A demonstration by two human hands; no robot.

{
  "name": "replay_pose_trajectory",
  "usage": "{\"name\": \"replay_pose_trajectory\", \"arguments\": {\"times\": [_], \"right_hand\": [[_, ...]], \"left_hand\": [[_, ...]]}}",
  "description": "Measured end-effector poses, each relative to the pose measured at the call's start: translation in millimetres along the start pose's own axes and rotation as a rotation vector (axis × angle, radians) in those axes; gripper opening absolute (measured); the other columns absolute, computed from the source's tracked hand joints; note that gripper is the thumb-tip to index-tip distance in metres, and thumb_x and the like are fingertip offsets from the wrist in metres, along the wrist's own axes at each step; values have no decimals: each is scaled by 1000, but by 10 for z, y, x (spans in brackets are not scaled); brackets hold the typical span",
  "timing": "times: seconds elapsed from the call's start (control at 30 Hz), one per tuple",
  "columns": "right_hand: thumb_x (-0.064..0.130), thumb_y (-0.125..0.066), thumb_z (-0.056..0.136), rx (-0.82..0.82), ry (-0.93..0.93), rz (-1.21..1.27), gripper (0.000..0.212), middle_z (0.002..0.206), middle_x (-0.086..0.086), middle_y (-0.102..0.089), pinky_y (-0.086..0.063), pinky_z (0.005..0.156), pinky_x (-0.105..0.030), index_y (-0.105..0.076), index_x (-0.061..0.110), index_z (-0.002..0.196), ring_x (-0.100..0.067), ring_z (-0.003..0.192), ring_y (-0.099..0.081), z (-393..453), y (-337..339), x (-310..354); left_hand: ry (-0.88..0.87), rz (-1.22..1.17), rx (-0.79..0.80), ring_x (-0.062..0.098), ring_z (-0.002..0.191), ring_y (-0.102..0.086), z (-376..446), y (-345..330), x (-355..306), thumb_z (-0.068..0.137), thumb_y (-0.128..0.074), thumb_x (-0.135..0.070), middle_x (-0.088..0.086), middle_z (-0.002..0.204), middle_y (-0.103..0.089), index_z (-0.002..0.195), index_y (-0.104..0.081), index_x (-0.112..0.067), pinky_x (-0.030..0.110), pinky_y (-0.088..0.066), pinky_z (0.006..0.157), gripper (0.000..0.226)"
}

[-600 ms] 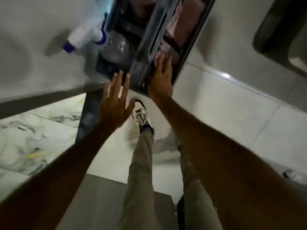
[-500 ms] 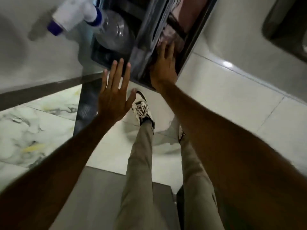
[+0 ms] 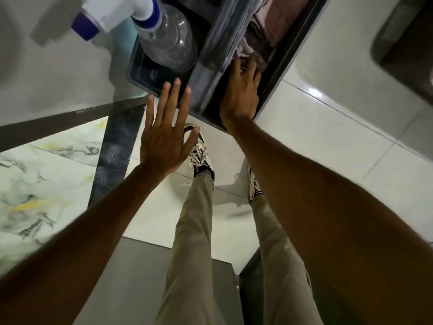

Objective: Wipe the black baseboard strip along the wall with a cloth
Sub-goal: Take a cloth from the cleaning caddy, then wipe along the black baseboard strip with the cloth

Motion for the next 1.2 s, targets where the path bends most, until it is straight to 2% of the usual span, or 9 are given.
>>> {"name": "replay_pose_trajectory", "arguments": {"times": [0.13, 0.23, 0.33, 0.5, 0.73, 0.83, 1.0, 1.1, 1.2], "right_hand": [[25, -78, 99, -13, 17, 91, 73, 170, -12, -43, -58, 116, -50, -41, 14, 161, -35, 157, -42, -156, 275, 74], [15, -65, 106, -13, 79, 199, 52, 161, -10, -55, -59, 115, -47, -50, 14, 155, -29, 146, -57, -437, 589, 129], [12, -55, 111, 4, 153, 324, 44, 152, -15, -63, -63, 109, -47, -53, 14, 155, -32, 134, -68, -890, 945, 81], [19, -59, 111, 30, 270, 315, 49, 157, -16, -61, -59, 115, -54, -50, 15, 159, -33, 141, -64, -1579, 1437, -42], [20, -63, 110, 157, 357, 233, 46, 146, -11, -70, -59, 115, -50, -56, 15, 155, -24, 132, -71, -2606, 1539, -102], [22, -65, 110, 193, 473, 102, 45, 144, -11, -72, -60, 115, -48, -58, 14, 153, -23, 131, -72, -3059, 1326, 128], [20, -64, 110, 221, 602, -52, 45, 149, -13, -69, -55, 120, -52, -57, 13, 154, -29, 139, -67, -3534, 649, 663], [19, -61, 111, 229, 672, -124, 45, 152, -12, -67, -52, 123, -47, -56, 14, 155, -30, 141, -65, -3659, 77, 1086], [18, -58, 113, 249, 740, -183, 49, 151, -10, -67, -50, 122, -38, -50, 16, 161, -24, 139, -66, -3527, -687, 1451]], "left_hand": [[57, -9, -9, 35, 170, -12, -33, 133, -67, 113, -33, -61, 18, 183, -14, 175, -17, -14, 59, -6, 137, 79], [120, -36, -67, 37, 170, -14, -148, 421, -235, 114, -33, -59, 20, 182, -15, 174, -18, -13, 58, -7, 137, 77], [206, -47, -146, 38, 169, -16, -416, 781, -472, 114, -36, -56, 21, 181, -17, 174, -21, -12, 58, -8, 137, 76], [339, -102, -178, 38, 169, -18, -1021, 1105, -889, 114, -38, -55, 23, 180, -19, 173, -24, -11, 61, -13, 138, 75], [543, -200, -140, 37, 168, -20, -2126, 1184, -1054, 114, -39, -52, 20, 180, -22, 172, -26, -10, 60, -15, 138, 73], [658, -226, -153, 36, 169, -21, -2632, 1127, -844, 114, -32, -56, 20, 180, -24, 173, -26, -11, 58, -14, 139, 74], [787, -313, -179, 36, 169, -18, -3381, 859, -336, 113, -38, -54, 18, 181, -21, 173, -24, -12, 57, -10, 139, 74], [847, -354, -128, 32, 171, -11, -3811, 562, 17, 112, -29, -58, 15, 183, -14, 175, -17, -16, 54, -3, 140, 76], [880, -347, -128, 34, 170, -13, -4148, 80, 458, 111, -27, -58, 17, 182, -15, 174, -18, -15, 58, -10, 139, 77]]}}
Point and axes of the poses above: each hand's wrist, its own z-axis towards the middle knuckle, its own y-axis out of the back of the hand, x = y × z, the point moved 9 cm from there along z, towards the middle knuckle
